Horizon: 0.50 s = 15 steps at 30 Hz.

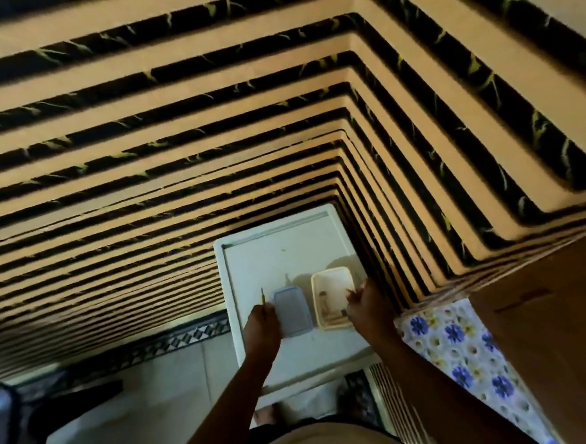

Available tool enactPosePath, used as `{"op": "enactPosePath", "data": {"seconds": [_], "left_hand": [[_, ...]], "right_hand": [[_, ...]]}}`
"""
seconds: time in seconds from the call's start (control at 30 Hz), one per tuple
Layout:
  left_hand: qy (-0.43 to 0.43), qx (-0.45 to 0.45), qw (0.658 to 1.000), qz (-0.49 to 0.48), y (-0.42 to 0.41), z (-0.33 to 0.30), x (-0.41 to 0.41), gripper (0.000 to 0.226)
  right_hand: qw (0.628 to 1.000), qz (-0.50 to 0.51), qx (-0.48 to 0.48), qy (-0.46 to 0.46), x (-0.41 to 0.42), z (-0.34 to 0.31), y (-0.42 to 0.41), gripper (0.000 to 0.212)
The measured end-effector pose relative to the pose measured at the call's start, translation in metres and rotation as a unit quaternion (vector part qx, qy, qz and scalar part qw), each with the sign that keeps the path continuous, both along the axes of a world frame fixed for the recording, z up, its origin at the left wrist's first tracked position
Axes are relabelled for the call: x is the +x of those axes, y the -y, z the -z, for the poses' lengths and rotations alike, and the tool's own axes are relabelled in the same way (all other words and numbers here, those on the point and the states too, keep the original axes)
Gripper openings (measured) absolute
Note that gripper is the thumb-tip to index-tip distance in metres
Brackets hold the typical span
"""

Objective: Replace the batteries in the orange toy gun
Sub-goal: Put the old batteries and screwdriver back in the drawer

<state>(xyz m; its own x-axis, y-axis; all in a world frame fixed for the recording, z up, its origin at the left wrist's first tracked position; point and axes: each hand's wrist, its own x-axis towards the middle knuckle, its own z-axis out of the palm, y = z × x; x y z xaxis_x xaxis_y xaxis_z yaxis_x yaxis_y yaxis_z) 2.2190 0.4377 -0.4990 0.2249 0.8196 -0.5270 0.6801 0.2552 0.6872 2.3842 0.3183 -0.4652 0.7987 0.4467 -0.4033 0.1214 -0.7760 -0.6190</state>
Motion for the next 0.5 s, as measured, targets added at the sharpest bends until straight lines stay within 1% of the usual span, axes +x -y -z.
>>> {"op": "enactPosePath", "data": {"seconds": [0.1,0.17,0.27,0.33,0.4,0.5], "left_hand": [[-0.049,0.043,0.998,0.005,-0.003,-0.01,0.003,0.032],[-0.094,0.074,0.993,0.018,-0.007,-0.018,0.005,0.031],[-0.143,0.096,0.985,0.011,-0.009,-0.024,0.005,0.029],[-0.169,0.102,0.98,0.004,-0.01,-0.023,0.004,0.024],[-0.188,0.107,0.976,0.003,-0.008,-0.021,0.005,0.019],[-0.191,0.118,0.975,-0.001,-0.009,-0.019,0.005,0.015]], "right_hand": [[0.998,-0.032,-0.043,0.018,0.007,0.0,-0.007,0.031],[0.997,-0.042,-0.055,0.022,0.011,0.003,-0.011,0.031],[0.996,-0.045,-0.068,0.036,0.016,0.005,-0.014,0.027],[0.995,-0.048,-0.079,0.038,0.019,0.007,-0.014,0.026],[0.995,-0.054,-0.081,0.035,0.022,0.009,-0.013,0.025],[0.994,-0.069,-0.077,0.04,0.024,0.014,-0.012,0.022]]}}
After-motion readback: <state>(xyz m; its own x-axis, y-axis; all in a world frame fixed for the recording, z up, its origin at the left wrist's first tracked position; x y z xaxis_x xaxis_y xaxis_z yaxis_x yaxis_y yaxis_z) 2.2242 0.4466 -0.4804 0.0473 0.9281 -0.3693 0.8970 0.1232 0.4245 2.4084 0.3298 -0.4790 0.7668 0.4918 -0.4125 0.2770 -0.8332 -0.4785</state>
